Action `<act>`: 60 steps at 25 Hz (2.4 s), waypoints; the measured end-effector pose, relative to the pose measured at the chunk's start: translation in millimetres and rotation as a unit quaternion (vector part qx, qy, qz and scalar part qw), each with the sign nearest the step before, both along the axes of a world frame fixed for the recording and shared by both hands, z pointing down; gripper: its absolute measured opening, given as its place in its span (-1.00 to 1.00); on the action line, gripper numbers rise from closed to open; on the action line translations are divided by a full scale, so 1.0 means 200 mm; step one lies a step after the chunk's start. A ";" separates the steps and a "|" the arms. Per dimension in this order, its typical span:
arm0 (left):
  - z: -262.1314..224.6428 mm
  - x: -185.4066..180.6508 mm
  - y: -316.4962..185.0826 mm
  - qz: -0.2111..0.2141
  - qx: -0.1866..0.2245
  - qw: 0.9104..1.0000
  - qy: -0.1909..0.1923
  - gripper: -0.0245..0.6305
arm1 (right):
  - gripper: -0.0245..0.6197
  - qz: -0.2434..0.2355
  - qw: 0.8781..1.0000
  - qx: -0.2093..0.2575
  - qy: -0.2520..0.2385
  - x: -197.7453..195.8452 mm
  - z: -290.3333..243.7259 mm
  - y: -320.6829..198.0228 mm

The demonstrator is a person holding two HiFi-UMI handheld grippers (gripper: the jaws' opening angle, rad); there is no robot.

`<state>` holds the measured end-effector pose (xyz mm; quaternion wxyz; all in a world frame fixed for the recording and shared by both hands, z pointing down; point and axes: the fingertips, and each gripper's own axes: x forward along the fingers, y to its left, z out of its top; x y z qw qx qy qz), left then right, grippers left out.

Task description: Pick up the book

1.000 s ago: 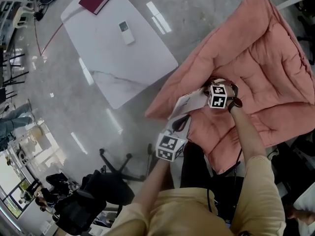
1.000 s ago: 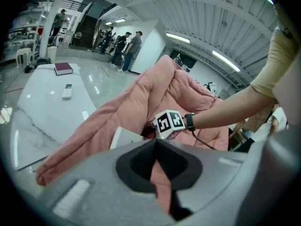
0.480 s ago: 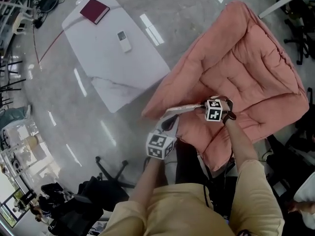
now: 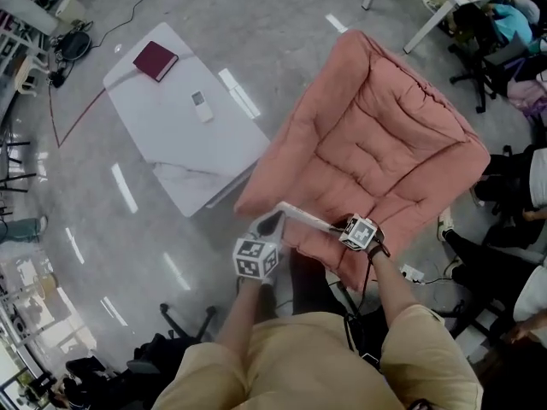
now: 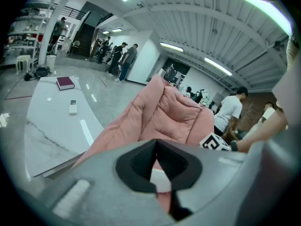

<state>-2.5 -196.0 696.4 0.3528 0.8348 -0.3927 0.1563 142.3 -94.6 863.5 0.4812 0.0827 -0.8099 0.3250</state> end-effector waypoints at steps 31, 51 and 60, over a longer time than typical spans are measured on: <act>-0.53 0.36 1.35 0.714 0.206 0.649 -0.163 0.24 | -0.79 0.110 0.989 0.079 0.060 -0.07 -1.40 1.14; -0.56 0.33 1.92 0.781 0.162 0.567 -0.206 -0.77 | -0.79 0.057 0.992 0.115 0.010 -0.14 -1.71 1.52; -0.99 0.36 1.97 0.770 0.145 0.563 -0.265 -0.78 | -0.79 0.069 0.987 0.141 -0.033 -0.08 -2.07 1.61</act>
